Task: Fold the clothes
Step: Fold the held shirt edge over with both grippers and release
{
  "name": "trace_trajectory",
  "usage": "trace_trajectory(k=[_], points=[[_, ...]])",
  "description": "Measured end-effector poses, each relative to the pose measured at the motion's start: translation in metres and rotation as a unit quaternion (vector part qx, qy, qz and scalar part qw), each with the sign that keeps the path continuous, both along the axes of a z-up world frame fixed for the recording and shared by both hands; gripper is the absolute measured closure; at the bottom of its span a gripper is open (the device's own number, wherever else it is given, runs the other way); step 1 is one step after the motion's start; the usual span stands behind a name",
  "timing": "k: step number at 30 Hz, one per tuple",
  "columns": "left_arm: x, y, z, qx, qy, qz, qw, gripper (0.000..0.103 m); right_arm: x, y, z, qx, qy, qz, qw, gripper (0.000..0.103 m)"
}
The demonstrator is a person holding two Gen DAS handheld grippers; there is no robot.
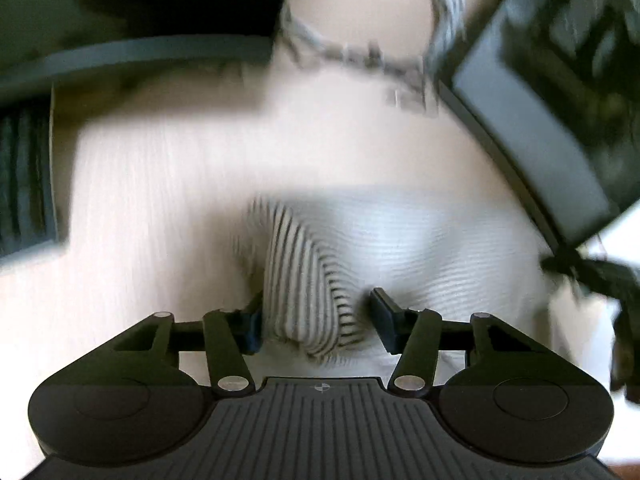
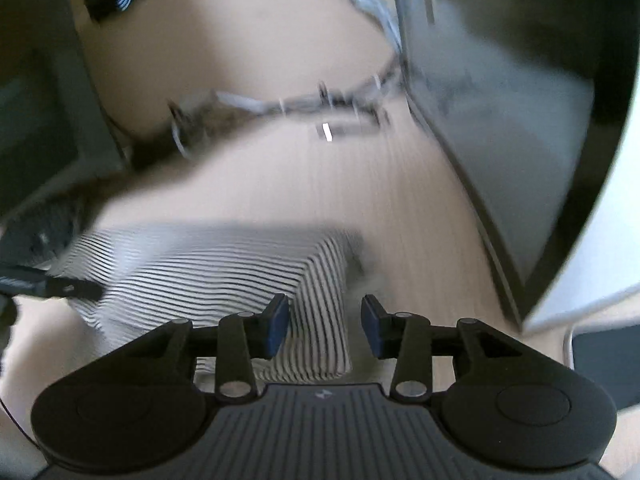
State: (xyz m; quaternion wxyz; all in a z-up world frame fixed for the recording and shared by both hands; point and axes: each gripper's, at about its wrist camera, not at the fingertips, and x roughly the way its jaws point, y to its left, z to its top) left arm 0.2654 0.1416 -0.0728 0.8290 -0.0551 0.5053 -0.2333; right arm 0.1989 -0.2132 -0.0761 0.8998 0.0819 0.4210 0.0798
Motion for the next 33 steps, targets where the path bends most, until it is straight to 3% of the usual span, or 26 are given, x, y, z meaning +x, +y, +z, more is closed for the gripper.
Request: trace_trajectory(k=[2, 5, 6, 9, 13, 14, 15, 18, 20, 23, 28, 33], points=[[-0.004, 0.018, 0.006, -0.019, -0.005, 0.004, 0.9998, 0.038, -0.003, -0.011, -0.001, 0.032, 0.004, -0.018, 0.999, 0.059], [0.002, 0.038, 0.024, -0.072, -0.017, 0.038, 0.9966, 0.006, -0.006, -0.027, 0.002, 0.097, 0.004, -0.045, 0.994, 0.047], [0.007, 0.041, 0.027, -0.093, -0.016, 0.051, 0.9942, 0.005, -0.005, -0.031, 0.001, 0.124, 0.006, -0.051, 0.991, 0.042], [0.023, 0.041, 0.018, -0.133, 0.018, 0.076, 0.988, 0.005, 0.004, -0.028, -0.011, 0.155, 0.028, -0.041, 0.987, 0.041], [0.041, 0.019, -0.008, -0.123, 0.071, 0.088, 0.9859, 0.006, 0.016, -0.015, -0.031, 0.163, 0.056, -0.019, 0.985, 0.04], [0.044, 0.016, -0.012, -0.125, 0.076, 0.088, 0.9853, 0.013, 0.019, -0.013, -0.032, 0.166, 0.05, -0.011, 0.985, 0.04], [0.047, 0.013, -0.016, -0.127, 0.081, 0.088, 0.9847, 0.03, 0.025, -0.01, -0.033, 0.166, 0.045, -0.002, 0.985, 0.045], [0.067, 0.005, -0.019, -0.117, 0.073, 0.087, 0.9867, 0.048, 0.052, -0.003, -0.036, 0.157, 0.033, 0.029, 0.987, 0.069], [0.086, 0.003, -0.012, -0.103, 0.059, 0.09, 0.9888, 0.053, 0.076, 0.004, -0.029, 0.151, 0.015, 0.046, 0.987, 0.075], [0.095, 0.008, 0.007, -0.108, 0.032, 0.104, 0.9882, 0.076, 0.105, 0.011, -0.004, 0.149, -0.027, 0.069, 0.986, 0.078], [0.064, 0.016, 0.045, -0.149, -0.005, 0.085, 0.9852, 0.076, 0.094, 0.002, 0.038, 0.138, -0.076, 0.114, 0.981, 0.079], [0.019, 0.007, 0.049, -0.151, 0.006, 0.041, 0.9877, 0.074, 0.063, -0.007, 0.024, 0.12, -0.046, 0.114, 0.985, 0.078]])
